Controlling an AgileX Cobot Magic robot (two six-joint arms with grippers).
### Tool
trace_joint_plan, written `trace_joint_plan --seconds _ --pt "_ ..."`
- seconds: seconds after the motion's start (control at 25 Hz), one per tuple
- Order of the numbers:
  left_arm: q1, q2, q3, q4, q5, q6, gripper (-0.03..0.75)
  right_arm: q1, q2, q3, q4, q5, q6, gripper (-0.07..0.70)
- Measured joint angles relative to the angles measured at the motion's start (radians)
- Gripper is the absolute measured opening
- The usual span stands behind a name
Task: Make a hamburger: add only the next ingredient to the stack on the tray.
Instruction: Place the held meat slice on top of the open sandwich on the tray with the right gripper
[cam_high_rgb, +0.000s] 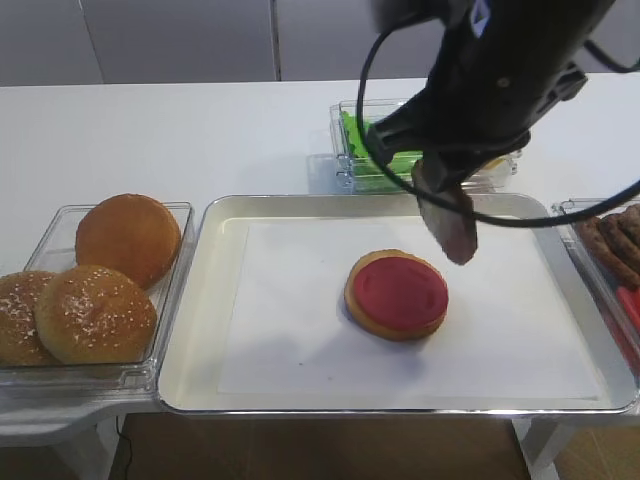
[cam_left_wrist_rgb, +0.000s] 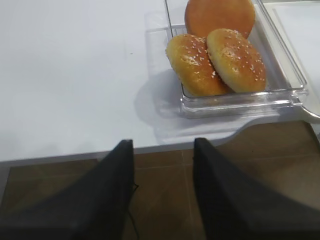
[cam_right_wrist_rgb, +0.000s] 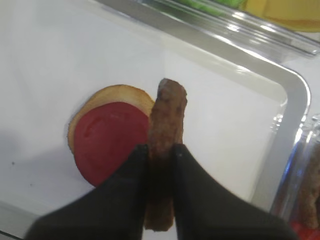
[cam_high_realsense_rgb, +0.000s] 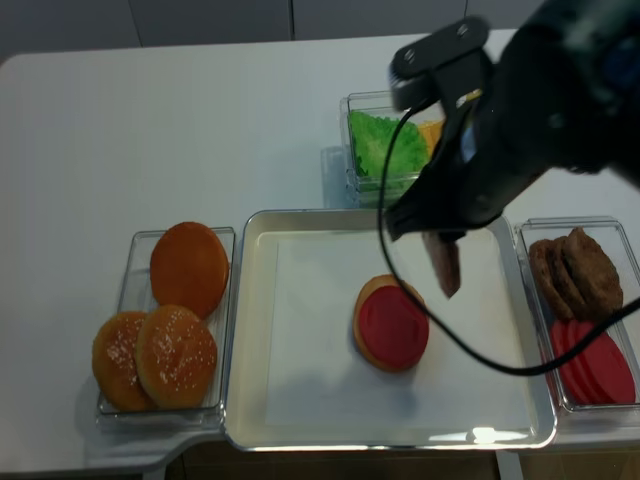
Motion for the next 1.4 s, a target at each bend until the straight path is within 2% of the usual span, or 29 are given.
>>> trace_joint_plan --seconds 0.24,0.72,1.4 --pt "0.000 0.000 0.000 0.000 0.000 0.000 0.299 0.050 0.077 0.000 -0.008 -0.006 0.004 0.106" --pt "0.000 0.000 0.000 0.000 0.000 0.000 0.299 0.055 0.108 0.000 -0.030 -0.003 0.004 0.106" --pt "0.000 0.000 0.000 0.000 0.000 0.000 0.299 0.055 0.073 0.000 -0.031 0.038 0.009 0.106"
